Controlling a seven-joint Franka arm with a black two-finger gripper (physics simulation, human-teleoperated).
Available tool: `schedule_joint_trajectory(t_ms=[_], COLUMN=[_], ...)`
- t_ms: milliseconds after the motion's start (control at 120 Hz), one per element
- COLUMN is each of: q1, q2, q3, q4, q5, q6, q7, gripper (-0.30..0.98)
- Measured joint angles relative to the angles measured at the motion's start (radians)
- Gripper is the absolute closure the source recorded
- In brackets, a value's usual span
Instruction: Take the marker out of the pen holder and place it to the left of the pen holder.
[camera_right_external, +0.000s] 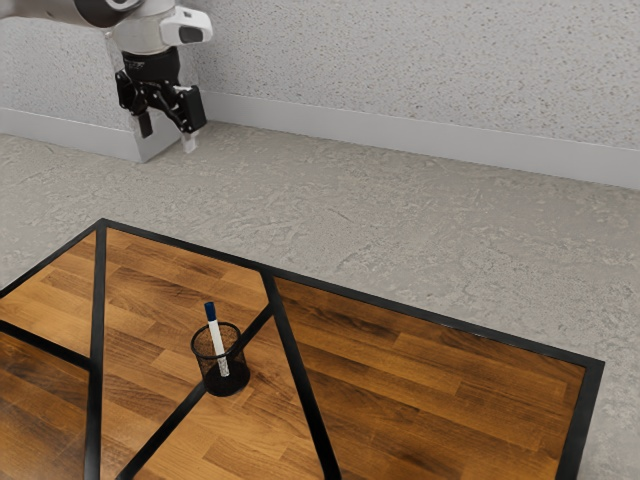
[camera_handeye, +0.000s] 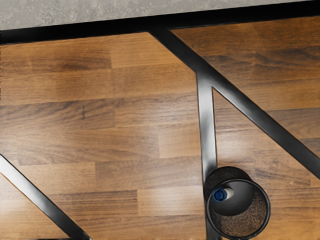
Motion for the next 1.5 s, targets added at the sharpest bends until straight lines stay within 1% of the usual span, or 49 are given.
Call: schedule_joint_trajectory(t_ms=[208,275,342,433,492,542,658,742,792,825,908,1000,1117,1283,1367,1500], q1=[0.036,0.049,0.073,0.114,0.127,0.138,0.190,0.202,0.195,0.176,0.117,0.054,0.022,0.025,0.026,0.012], q2=[0.000,0.000,0.058,0.231,0.295,0.319,0.383,0.424,0.409,0.378,0.291,0.240,0.236,0.223,0.172,0.124], q3=[0.000,-0.007,-0.007,-0.008,-0.009,-0.009,-0.010,-0.019,-0.023,-0.023,-0.019,-0.015,-0.015,-0.002,0.017,0.025], q4=[-0.001,0.015,0.004,-0.038,-0.045,-0.049,-0.051,-0.047,-0.047,-0.062,-0.169,-0.313,-0.368,-0.429,-0.511,-0.582], q5=[-0.031,-0.026,-0.021,-0.023,-0.037,-0.055,-0.124,-0.166,-0.189,-0.203,-0.239,-0.303,-0.357,-0.382,-0.385,-0.383], q6=[-0.004,-0.008,-0.010,-0.012,-0.011,-0.010,-0.009,-0.007,-0.006,-0.007,0.010,0.104,0.227,0.334,0.381,0.436], q7=[0.024,0.030,0.036,0.043,0.046,0.049,0.052,0.047,0.039,0.031,0.001,-0.033,-0.070,-0.110,-0.122,-0.134], gripper=[0.00,0.00,0.00,0.00,0.00,0.00,0.00,0.00,0.00,0.00,0.00,0.00,0.00,0.00,0.00,0.00])
